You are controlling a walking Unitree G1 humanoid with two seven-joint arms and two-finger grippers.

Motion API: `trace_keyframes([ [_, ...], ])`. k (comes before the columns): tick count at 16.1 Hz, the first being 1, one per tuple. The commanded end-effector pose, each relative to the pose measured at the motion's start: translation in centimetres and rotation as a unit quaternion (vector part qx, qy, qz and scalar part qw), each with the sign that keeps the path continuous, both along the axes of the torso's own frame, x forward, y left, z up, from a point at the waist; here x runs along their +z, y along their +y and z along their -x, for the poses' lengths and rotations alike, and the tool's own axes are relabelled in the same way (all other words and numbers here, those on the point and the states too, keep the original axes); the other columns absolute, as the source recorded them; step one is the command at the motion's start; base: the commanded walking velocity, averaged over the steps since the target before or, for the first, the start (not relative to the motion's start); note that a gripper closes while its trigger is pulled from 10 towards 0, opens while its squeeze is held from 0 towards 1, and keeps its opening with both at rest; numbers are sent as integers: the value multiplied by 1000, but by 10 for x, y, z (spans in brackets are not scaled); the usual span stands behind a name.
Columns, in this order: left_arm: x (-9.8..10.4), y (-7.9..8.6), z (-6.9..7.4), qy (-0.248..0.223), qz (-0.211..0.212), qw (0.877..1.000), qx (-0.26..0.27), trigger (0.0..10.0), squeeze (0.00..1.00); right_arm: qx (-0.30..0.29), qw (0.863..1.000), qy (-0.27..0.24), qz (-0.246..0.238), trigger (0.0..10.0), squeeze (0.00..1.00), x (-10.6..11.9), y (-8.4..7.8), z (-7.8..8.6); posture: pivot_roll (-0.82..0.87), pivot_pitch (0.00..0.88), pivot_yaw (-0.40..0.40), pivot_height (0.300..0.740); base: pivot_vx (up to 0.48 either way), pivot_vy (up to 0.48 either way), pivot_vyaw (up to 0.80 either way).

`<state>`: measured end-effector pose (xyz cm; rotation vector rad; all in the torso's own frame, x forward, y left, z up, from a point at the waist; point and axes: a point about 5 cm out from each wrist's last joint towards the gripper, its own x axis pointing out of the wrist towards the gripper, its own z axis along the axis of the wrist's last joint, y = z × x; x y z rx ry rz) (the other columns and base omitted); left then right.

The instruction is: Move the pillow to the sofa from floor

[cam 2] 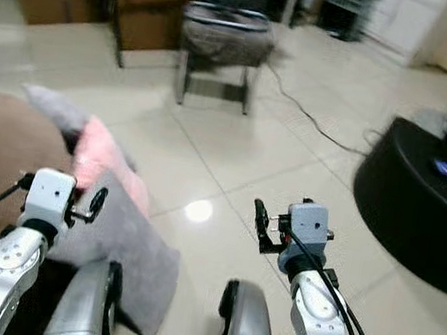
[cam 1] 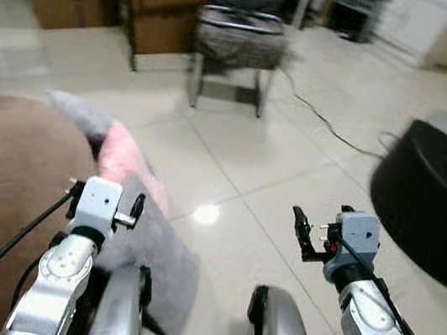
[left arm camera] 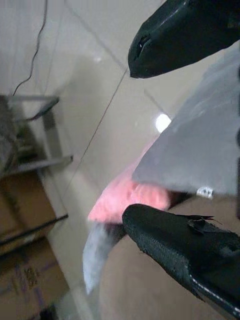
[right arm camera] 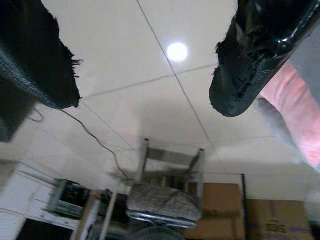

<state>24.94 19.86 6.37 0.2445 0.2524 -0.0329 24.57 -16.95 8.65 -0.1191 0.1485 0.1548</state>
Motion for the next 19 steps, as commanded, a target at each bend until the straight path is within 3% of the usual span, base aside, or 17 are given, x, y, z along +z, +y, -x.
trace_keyframes([
  [1,-1,-3,-2,5,0,1000,-12,10000,0,2,1000,2,8,10000,0,2,0,0,-29,0,-17,512,0,0,0],
  [2,-12,-4,-4,52,22,998,-27,10000,0,7,1000,7,14,10000,0,2,0,-1,-39,0,-12,512,0,0,0],
  [4,-18,-1,-13,67,35,997,-16,10000,0,34,999,6,18,10000,0,6,2,-2,-50,0,-10,512,0,0,0],
  [5,-20,4,-20,73,22,997,1,10000,0,47,999,11,19,10000,0,8,1,-4,-51,0,-19,512,0,0,0],
  [7,-20,11,-29,73,35,996,36,10000,0,75,997,15,13,10000,0,11,1,-5,-49,0,-33,512,0,0,0],
  [8,-18,17,-40,73,60,994,62,10000,0,105,994,18,21,10000,0,14,2,-8,-43,0,-61,512,0,0,0],
  [9,-16,17,-48,71,79,992,68,10000,196,119,992,18,30,10000,0,16,2,-11,-42,0,-77,512,0,0,0],
  [11,-16,13,-62,79,88,992,46,10000,1000,160,986,22,41,10000,0,24,5,-16,-54,0,-104,512,0,0,0],
  [13,-17,23,-66,84,61,993,61,10000,1000,229,973,22,29,10000,0,36,12,-10,-83,72,-115,512,0,0,0],
  [15,-11,53,-68,77,9,991,109,10000,1000,303,951,44,32,10000,0,50,9,2,-132,138,-116,512,0,0,0],
  [17,-9,69,-67,77,-8,989,128,10000,1000,334,940,58,37,10000,0,57,6,9,-136,172,-134,512,0,0,0],
  [18,-9,74,-67,78,-1,988,133,10000,863,346,935,64,41,10000,0,58,3,12,-129,187,-138,512,0,0,0],
  [19,-10,73,-67,82,12,989,125,10000,333,347,935,69,38,10000,0,58,1,14,-125,198,-140,512,0,0,0],
])
